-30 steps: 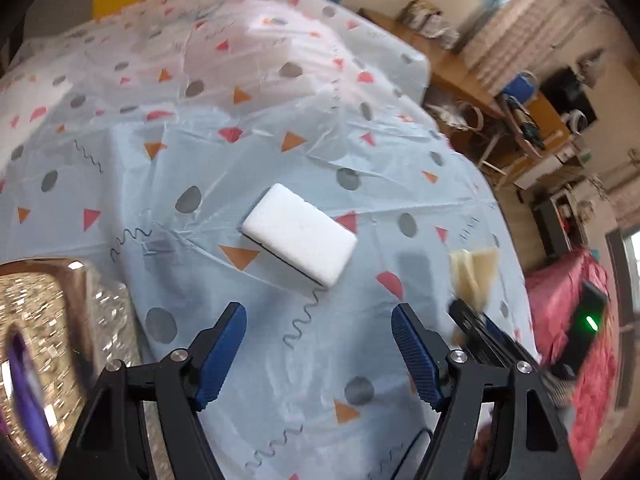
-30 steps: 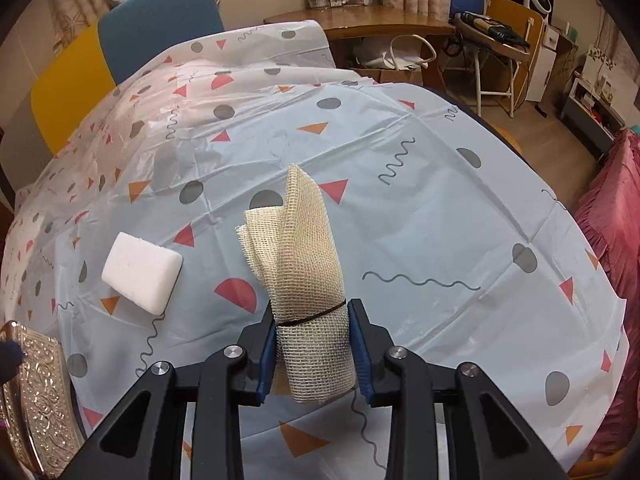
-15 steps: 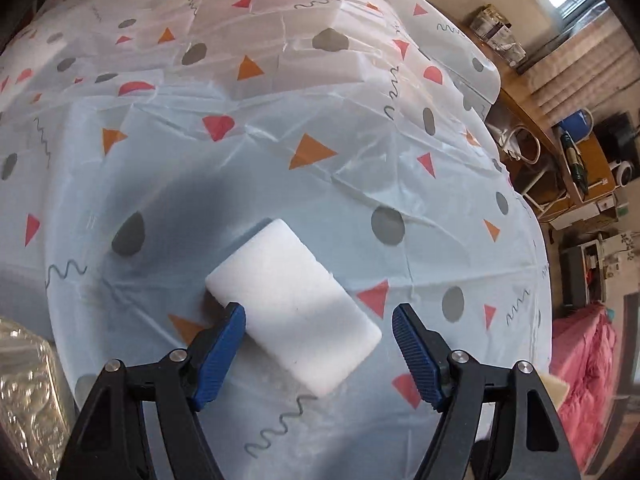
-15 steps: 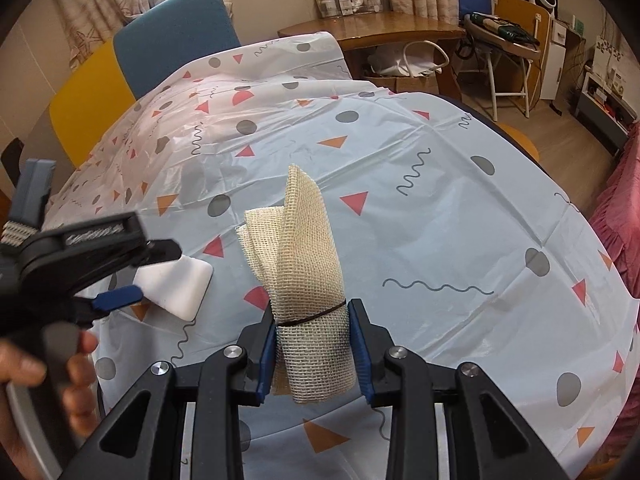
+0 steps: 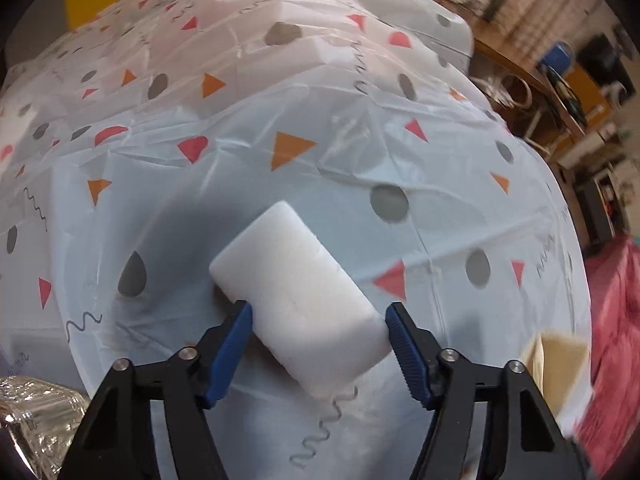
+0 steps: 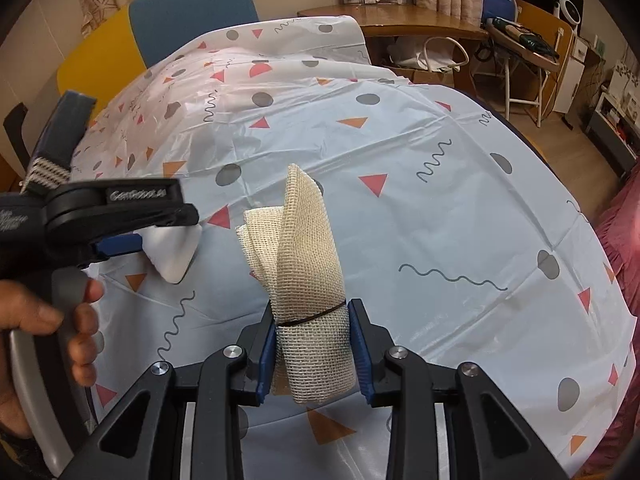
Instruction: Organize soft objects
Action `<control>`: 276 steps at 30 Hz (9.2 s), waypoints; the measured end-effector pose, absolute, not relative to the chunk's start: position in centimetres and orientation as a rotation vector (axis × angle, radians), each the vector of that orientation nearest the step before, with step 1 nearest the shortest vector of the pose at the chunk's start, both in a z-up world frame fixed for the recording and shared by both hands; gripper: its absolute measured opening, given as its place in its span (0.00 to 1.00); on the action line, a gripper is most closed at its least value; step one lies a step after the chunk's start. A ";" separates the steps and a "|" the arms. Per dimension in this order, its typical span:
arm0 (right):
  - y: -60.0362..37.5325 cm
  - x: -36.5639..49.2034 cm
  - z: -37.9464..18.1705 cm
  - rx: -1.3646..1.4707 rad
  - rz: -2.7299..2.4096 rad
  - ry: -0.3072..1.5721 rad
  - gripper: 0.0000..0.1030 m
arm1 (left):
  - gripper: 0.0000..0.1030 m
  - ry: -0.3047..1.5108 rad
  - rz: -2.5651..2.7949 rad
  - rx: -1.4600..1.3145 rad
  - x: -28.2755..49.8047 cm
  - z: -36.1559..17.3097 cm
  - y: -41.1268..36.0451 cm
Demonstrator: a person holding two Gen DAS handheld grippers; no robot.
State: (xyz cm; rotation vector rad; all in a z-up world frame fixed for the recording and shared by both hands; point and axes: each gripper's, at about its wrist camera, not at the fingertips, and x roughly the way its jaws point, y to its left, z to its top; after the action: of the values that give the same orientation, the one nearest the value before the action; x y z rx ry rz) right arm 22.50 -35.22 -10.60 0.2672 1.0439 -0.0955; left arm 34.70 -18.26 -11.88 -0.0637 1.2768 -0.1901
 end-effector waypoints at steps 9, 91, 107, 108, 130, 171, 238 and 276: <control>-35.5 22.5 -10.7 0.273 -0.104 1.049 0.31 | 0.69 1.344 -0.356 0.044 30.1 -10.6 -16.9; -25.6 22.0 -14.3 -0.233 0.118 1.080 0.34 | 0.17 0.792 0.224 -0.239 15.5 7.2 23.6; -25.0 21.4 -14.5 -0.291 0.098 1.054 0.33 | 0.17 0.897 0.278 -0.534 -3.7 -6.2 30.1; -24.9 21.4 -14.5 -0.290 0.097 1.054 0.33 | 0.17 0.908 0.257 -0.560 -3.8 -6.7 29.9; -24.7 21.6 -14.6 -0.283 0.058 1.080 0.33 | 0.59 0.950 0.351 -0.388 -1.7 -9.3 28.6; -2.8 15.0 5.6 -0.086 0.513 0.695 0.32 | 0.71 0.787 0.375 -0.282 -5.9 -5.5 27.7; 10.5 1.2 -4.1 -0.205 0.498 0.673 0.58 | 1.00 0.613 0.522 -0.208 -9.0 -2.9 24.9; 10.1 1.0 -4.5 -0.183 0.507 0.688 0.58 | 1.00 0.631 0.548 -0.194 -8.9 -3.2 24.5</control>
State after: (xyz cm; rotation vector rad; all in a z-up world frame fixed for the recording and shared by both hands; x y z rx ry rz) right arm 0.99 10.07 -4.52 -0.1832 0.6876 0.5066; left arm -8.95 24.49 -3.20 -0.1945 0.6310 0.5478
